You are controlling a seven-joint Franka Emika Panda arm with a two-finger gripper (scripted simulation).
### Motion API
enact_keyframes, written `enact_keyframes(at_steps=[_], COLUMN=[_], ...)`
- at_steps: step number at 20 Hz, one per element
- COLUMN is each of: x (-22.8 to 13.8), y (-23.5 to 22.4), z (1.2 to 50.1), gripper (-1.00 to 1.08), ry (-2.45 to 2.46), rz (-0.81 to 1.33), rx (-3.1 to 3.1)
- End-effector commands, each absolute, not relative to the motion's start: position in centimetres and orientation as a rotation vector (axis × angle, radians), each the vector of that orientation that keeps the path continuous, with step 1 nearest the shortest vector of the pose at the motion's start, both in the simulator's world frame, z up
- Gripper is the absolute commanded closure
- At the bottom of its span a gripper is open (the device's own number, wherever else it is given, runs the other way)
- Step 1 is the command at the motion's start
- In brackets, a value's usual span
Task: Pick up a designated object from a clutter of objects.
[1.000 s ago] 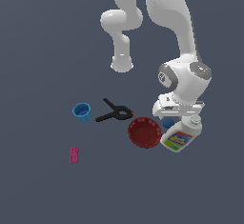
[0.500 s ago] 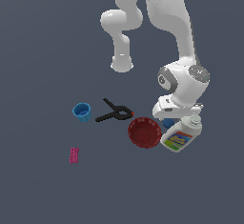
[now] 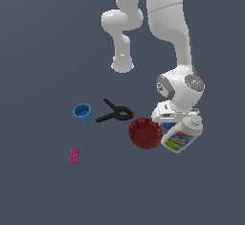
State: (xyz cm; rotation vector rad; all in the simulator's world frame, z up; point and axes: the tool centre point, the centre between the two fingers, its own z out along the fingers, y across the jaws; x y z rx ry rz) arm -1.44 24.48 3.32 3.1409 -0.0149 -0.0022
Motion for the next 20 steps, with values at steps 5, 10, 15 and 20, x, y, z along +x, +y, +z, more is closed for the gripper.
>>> enact_keyframes(at_steps=[5, 10, 15, 20], x=[-1.4, -1.4, -1.3, -0.6], y=[24.5, 24.5, 24.5, 24.0], z=[3.1, 3.1, 3.4, 5.1], gripper=[1.08, 1.08, 1.08, 1.08], ry=[-0.015, -0.015, -0.015, -0.015], rz=[0.000, 0.000, 0.001, 0.001], rx=[3.141, 3.141, 3.142, 3.142])
